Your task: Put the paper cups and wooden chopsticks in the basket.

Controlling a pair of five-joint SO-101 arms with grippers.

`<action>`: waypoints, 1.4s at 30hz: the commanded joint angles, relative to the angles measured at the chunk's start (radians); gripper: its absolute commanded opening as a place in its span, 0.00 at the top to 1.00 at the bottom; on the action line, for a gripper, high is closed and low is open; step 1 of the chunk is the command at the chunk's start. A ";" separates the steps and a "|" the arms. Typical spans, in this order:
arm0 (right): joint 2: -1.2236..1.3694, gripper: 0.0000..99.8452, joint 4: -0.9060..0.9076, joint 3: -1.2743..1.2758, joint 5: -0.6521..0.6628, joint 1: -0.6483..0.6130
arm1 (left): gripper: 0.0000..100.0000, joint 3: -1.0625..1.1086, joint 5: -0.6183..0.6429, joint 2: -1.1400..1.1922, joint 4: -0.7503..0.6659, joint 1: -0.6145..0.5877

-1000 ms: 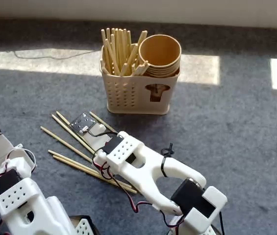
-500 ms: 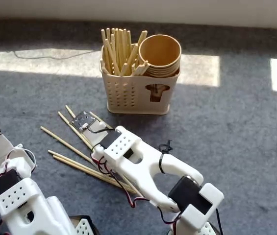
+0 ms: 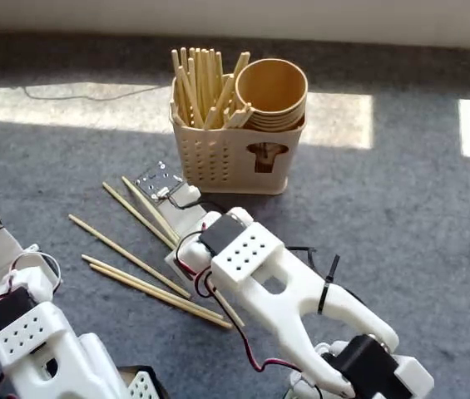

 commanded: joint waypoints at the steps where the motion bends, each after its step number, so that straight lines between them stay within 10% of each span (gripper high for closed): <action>1: -0.097 1.00 -0.024 0.010 0.000 0.004 | 1.00 -0.004 -0.006 -0.022 -0.020 0.018; 18: -0.642 1.00 -0.076 0.016 -0.006 0.044 | 1.00 -0.004 -0.006 -0.022 -0.020 0.019; 42: -0.486 1.00 -1.095 0.018 -0.112 0.397 | 1.00 -0.004 -0.006 -0.022 -0.020 0.019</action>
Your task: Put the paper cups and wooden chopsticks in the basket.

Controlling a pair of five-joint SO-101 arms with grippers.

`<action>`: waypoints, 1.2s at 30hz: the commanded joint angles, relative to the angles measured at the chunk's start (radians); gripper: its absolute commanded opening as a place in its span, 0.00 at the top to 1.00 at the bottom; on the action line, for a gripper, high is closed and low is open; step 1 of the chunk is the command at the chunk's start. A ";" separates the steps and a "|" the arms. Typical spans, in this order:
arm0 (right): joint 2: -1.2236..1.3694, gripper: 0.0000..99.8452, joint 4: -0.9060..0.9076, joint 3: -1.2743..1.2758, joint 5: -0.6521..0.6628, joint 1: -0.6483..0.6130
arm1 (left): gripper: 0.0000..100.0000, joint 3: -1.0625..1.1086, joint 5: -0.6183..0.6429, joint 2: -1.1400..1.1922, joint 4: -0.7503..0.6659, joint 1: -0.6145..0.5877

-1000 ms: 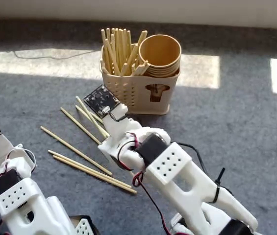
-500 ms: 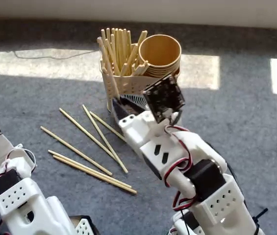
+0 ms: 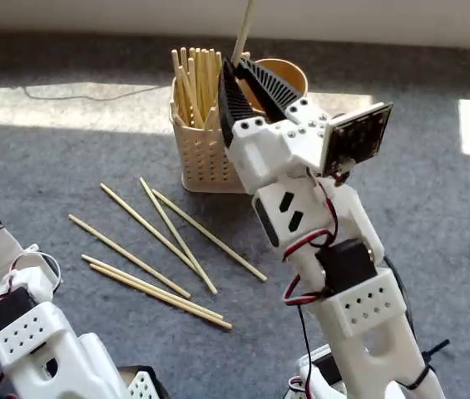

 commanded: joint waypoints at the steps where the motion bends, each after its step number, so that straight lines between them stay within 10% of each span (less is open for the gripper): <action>1: 0.082 1.00 -0.222 -0.004 -0.009 0.039 | 1.00 -0.004 -0.006 -0.022 -0.020 0.019; 36: 0.412 0.99 -0.407 0.016 -0.009 0.068 | 1.00 -0.004 -0.006 -0.022 -0.020 0.018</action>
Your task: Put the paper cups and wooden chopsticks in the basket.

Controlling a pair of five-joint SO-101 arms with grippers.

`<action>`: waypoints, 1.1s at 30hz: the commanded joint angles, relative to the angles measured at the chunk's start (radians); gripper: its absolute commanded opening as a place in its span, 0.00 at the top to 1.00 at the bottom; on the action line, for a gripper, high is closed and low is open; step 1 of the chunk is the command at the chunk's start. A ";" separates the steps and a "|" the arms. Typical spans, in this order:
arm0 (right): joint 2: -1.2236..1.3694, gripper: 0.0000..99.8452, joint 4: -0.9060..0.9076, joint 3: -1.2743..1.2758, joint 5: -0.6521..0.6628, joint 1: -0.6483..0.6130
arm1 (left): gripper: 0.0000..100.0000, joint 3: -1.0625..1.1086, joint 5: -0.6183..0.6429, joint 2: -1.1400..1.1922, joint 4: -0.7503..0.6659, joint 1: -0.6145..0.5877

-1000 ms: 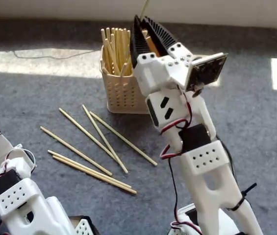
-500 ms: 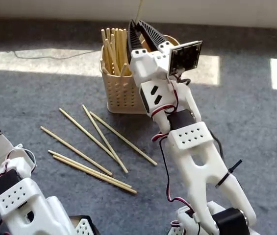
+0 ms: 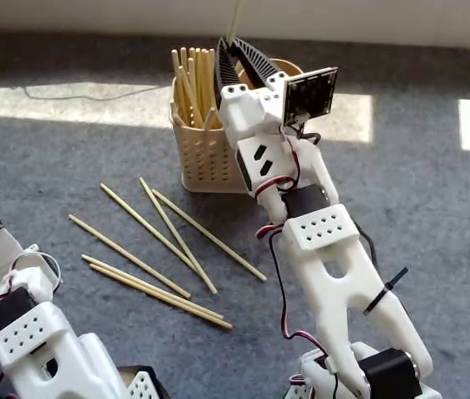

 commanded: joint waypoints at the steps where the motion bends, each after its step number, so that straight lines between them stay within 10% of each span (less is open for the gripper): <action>1: -0.015 0.99 -0.028 0.018 -0.009 0.008 | 1.00 -0.004 -0.006 -0.022 -0.020 0.018; 16: -0.016 0.95 -0.027 0.031 -0.009 0.007 | 1.00 -0.004 -0.006 -0.022 -0.020 0.019; 33: -0.260 0.88 0.386 -0.027 -0.011 -0.079 | 1.00 -0.004 -0.006 -0.022 -0.020 0.019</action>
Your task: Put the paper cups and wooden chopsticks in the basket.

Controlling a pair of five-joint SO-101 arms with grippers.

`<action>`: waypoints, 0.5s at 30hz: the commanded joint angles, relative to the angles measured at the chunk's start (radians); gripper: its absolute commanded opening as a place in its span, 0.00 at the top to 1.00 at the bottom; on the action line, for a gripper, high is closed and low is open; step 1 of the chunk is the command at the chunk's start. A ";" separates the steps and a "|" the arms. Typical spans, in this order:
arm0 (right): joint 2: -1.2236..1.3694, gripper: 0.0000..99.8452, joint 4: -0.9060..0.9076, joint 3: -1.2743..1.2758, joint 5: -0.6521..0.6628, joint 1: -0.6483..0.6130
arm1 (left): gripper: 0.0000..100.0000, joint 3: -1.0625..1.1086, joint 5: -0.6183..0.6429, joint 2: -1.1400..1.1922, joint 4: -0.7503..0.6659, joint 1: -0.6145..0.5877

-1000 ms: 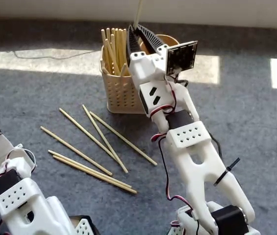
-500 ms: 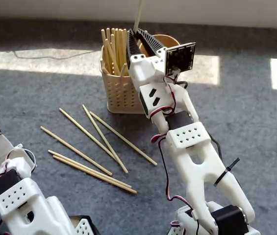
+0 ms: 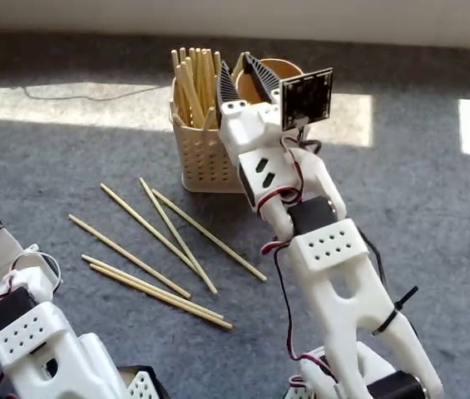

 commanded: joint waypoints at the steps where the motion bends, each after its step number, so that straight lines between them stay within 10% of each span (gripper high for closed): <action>1: -0.114 0.88 0.114 -0.064 -0.011 -0.047 | 1.00 -0.004 -0.006 -0.022 -0.020 0.019; 15: -0.295 0.88 0.461 -0.065 -0.011 -0.091 | 1.00 -0.004 -0.006 -0.022 -0.020 0.019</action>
